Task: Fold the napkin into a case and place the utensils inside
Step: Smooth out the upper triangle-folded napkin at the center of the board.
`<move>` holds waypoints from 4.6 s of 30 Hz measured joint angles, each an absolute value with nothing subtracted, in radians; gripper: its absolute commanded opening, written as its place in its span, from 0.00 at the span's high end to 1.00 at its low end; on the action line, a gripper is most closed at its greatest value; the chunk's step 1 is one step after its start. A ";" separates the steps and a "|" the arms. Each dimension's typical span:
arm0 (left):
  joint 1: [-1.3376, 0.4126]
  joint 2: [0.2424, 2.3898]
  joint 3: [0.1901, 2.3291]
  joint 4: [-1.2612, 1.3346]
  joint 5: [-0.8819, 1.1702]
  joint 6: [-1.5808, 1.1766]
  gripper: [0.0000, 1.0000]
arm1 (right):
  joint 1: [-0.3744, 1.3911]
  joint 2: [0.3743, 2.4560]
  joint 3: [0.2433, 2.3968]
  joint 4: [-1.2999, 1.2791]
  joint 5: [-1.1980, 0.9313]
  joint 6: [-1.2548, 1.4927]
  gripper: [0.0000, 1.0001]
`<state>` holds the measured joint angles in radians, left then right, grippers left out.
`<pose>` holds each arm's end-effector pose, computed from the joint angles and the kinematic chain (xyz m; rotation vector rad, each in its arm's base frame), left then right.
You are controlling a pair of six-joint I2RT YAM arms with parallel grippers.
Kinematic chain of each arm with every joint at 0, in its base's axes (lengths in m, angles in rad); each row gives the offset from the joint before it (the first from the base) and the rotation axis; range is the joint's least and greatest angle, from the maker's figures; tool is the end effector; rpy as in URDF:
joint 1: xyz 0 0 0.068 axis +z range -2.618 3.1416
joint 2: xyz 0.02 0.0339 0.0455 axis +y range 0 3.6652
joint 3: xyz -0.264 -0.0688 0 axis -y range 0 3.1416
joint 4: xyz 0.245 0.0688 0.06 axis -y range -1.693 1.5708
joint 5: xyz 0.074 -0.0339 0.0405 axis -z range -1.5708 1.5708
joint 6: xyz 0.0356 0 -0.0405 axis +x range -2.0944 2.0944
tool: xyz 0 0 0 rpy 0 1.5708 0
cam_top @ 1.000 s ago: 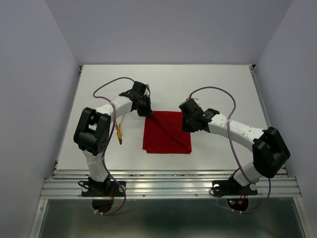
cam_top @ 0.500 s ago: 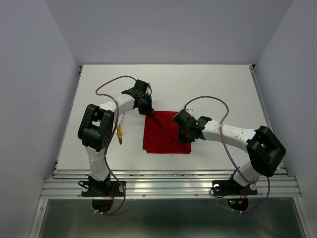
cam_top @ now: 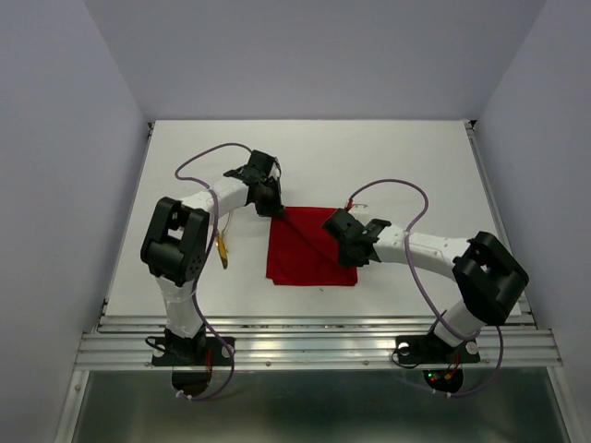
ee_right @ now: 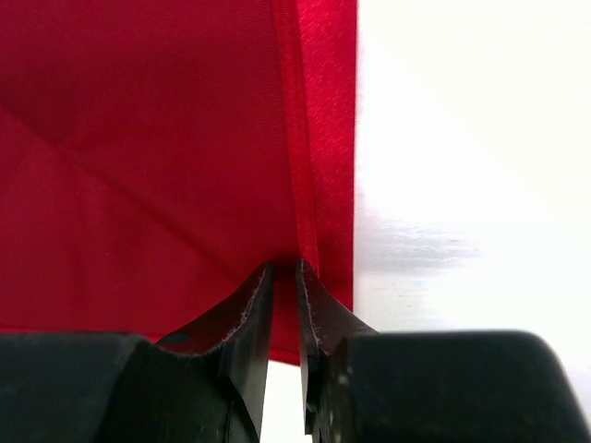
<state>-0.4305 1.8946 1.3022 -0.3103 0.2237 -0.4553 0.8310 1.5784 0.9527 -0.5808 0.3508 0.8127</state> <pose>0.3676 -0.1775 0.1914 0.0680 2.5582 -0.6398 0.2072 0.2089 0.1823 0.0620 2.6412 0.0376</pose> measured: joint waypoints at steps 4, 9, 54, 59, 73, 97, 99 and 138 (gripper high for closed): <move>-0.430 1.856 1.272 -0.315 0.224 -0.453 1.00 | 0.831 1.594 0.953 -0.583 0.389 0.812 0.78; -0.433 1.827 1.255 -0.316 0.225 -0.453 1.00 | 0.831 1.611 0.953 -0.582 0.399 0.809 0.79; -0.457 1.838 1.296 -0.337 0.207 -0.432 1.00 | 0.785 1.480 0.786 -0.489 0.297 0.813 0.99; -0.458 1.857 1.296 -0.334 0.209 -0.429 1.00 | 0.785 1.478 0.772 -0.478 0.291 0.803 0.99; -0.457 1.866 1.297 -0.332 0.212 -0.426 1.00 | 0.785 1.386 0.837 -0.537 0.334 0.796 0.99; -0.458 1.951 1.355 -0.332 0.190 -0.419 1.00 | 0.820 1.516 0.873 -0.512 0.298 0.782 0.99; -0.458 1.951 1.358 -0.331 0.188 -0.419 1.00 | 0.820 1.481 0.895 -0.509 0.292 0.778 0.99; -0.403 1.998 1.438 -0.349 0.184 -0.381 1.00 | 0.820 1.855 1.181 -0.361 0.236 0.722 0.99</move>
<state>-0.4030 1.9976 1.4380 -0.3489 0.1841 -0.3805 0.8196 1.8553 1.1812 -0.3611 0.2359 0.7216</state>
